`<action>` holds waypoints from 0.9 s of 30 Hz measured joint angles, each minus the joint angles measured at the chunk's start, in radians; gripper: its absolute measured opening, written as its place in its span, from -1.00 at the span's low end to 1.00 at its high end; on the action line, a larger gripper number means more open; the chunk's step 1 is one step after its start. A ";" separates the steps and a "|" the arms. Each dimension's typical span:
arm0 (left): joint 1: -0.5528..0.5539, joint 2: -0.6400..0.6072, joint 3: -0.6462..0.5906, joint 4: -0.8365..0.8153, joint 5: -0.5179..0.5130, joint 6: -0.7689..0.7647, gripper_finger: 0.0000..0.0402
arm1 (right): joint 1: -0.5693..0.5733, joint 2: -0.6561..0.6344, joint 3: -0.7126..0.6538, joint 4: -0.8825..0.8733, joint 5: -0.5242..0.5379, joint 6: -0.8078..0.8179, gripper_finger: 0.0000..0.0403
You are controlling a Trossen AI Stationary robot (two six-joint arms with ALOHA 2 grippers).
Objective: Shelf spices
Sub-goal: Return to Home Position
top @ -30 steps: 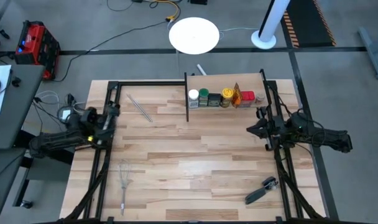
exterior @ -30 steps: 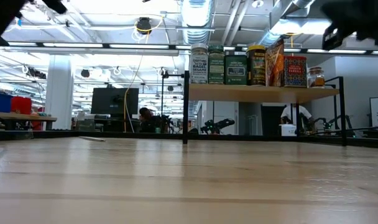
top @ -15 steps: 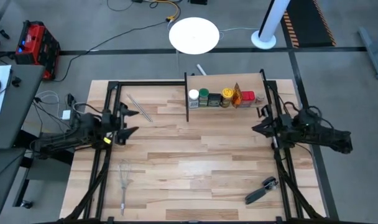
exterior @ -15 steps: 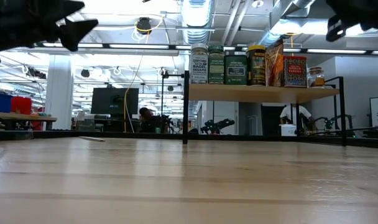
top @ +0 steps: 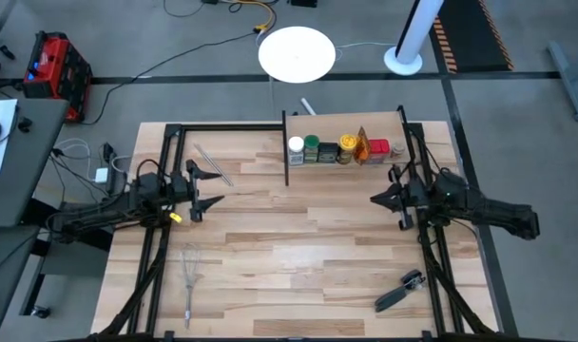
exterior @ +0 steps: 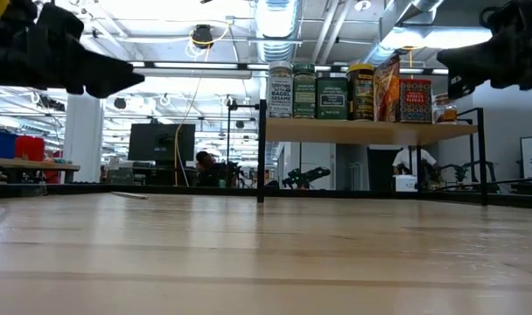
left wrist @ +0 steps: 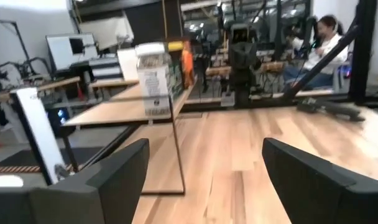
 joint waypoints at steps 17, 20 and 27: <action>-0.001 0.001 -0.004 -0.056 -0.073 0.047 0.51 | -0.004 0.003 -0.049 0.037 -0.001 -0.031 -0.87; -0.001 0.001 -0.005 -0.056 -0.072 0.055 0.51 | -0.004 0.003 -0.049 0.036 -0.001 -0.036 -0.87; -0.001 0.001 -0.006 -0.056 -0.069 0.075 0.51 | -0.004 0.003 -0.049 0.035 -0.001 -0.056 -0.87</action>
